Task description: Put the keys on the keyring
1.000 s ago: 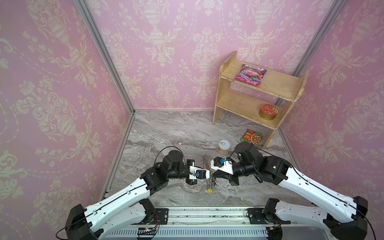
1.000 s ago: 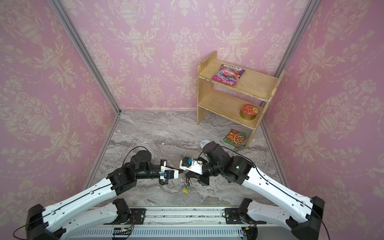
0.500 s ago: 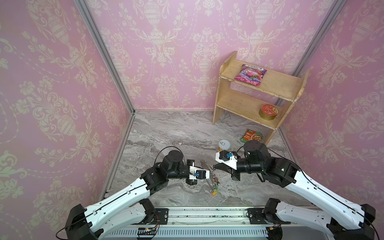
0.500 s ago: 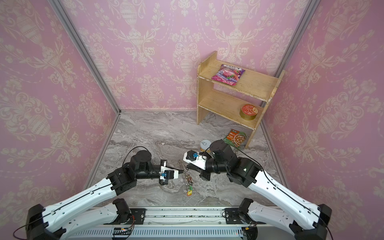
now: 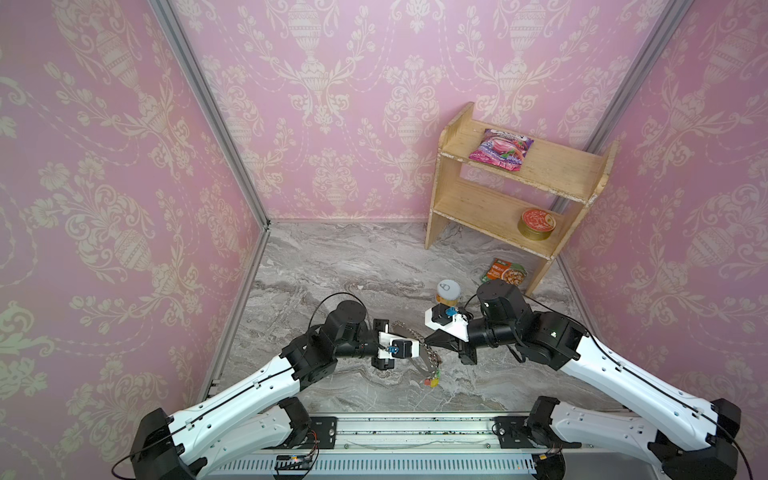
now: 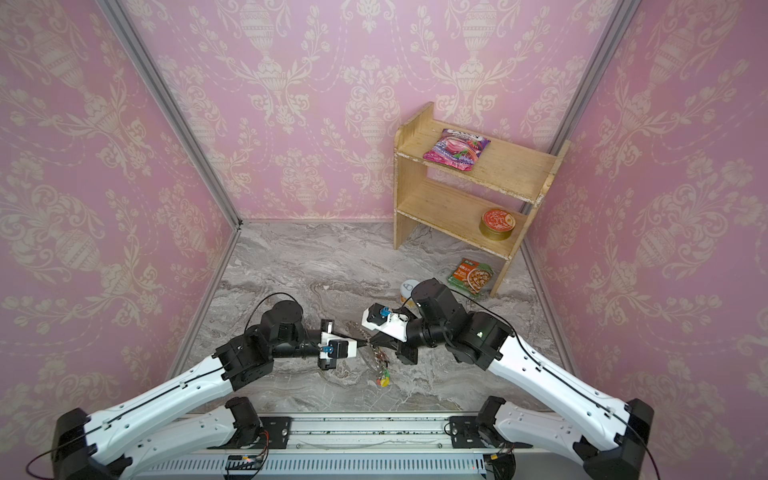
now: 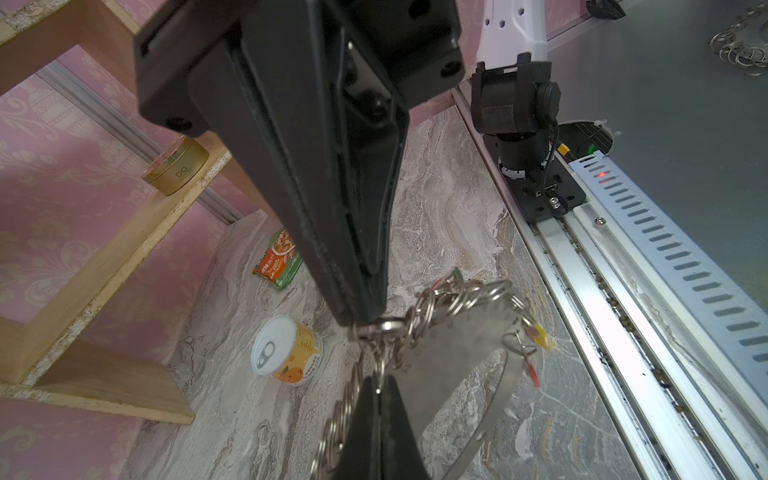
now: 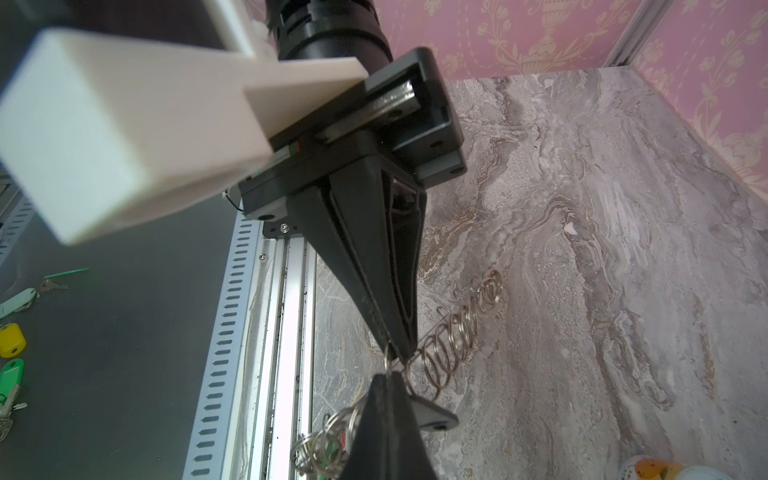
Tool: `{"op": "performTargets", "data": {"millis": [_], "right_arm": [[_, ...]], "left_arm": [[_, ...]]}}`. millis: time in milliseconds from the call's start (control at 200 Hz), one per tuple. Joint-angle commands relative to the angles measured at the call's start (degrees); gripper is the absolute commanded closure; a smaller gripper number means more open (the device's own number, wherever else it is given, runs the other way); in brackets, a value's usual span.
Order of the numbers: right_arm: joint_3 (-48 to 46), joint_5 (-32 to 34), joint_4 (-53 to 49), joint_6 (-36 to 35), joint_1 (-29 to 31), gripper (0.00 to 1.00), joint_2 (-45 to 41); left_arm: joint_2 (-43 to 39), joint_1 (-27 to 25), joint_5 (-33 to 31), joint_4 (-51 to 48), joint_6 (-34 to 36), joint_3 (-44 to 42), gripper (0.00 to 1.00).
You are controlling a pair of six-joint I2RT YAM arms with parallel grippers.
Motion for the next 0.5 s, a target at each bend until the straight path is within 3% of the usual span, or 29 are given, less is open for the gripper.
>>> {"op": "performTargets", "data": {"millis": [0,495], "right_arm": [[1.38,-1.67,-1.54,-0.73,0.23,1.00,0.60],[0.18,2.74,1.81,0.12,0.17,1.00,-1.94]], "left_arm": [[-0.74,0.37,1.43,1.42,-1.14,2.51,1.00],[-0.66,0.36,2.02,1.23,-1.38,2.52,1.00]]}}
